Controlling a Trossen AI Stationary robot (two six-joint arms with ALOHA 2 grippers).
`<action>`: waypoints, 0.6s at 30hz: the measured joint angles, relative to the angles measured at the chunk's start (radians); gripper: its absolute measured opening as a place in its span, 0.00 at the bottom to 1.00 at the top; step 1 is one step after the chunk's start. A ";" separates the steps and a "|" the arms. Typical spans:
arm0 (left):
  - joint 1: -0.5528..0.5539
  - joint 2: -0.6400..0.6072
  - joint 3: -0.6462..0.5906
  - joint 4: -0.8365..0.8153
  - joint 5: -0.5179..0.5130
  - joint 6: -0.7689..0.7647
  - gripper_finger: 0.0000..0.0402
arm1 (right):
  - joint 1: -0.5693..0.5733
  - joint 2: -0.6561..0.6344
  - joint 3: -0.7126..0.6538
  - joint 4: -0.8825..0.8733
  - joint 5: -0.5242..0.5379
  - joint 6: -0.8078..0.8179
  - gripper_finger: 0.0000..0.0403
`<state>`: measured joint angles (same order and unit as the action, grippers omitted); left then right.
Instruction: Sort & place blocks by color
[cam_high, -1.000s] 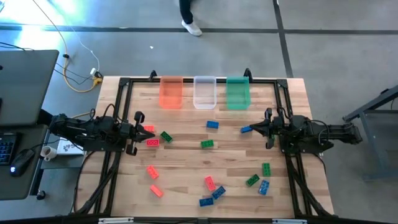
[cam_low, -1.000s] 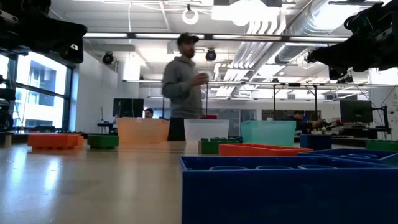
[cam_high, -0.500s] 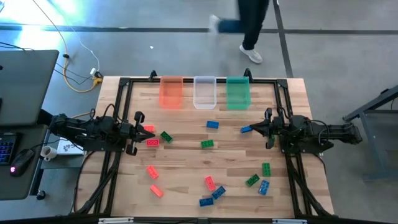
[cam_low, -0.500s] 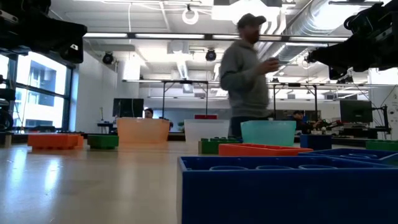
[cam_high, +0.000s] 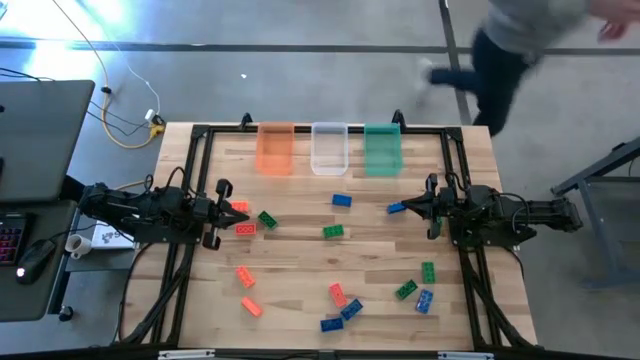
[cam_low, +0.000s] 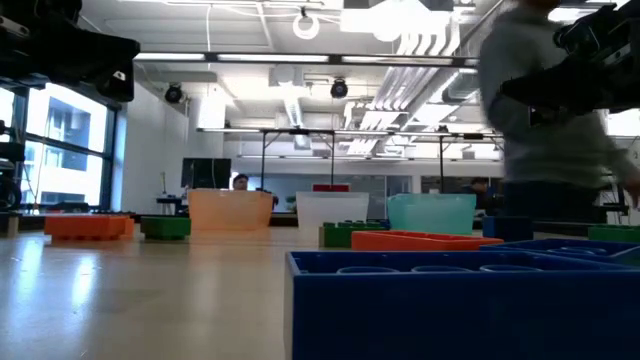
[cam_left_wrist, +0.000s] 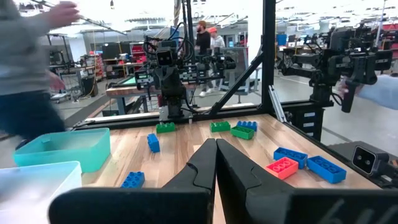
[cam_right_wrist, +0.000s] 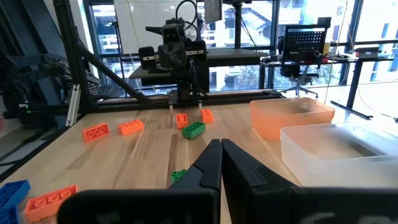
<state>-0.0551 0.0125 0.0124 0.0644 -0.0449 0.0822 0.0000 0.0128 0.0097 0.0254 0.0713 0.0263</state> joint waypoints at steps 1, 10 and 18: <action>0.000 0.000 0.000 0.000 0.000 0.000 0.00 | 0.000 0.000 0.000 0.000 0.000 0.005 0.00; 0.000 0.000 0.000 0.000 0.000 0.000 0.00 | 0.000 0.000 0.000 0.001 0.001 0.131 0.00; 0.000 0.000 0.000 0.000 -0.002 0.000 0.00 | 0.000 0.000 0.000 0.005 0.001 0.131 0.00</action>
<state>-0.0551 0.0127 0.0127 0.0647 -0.0470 0.0822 0.0001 0.0131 0.0097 0.0303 0.0719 0.1570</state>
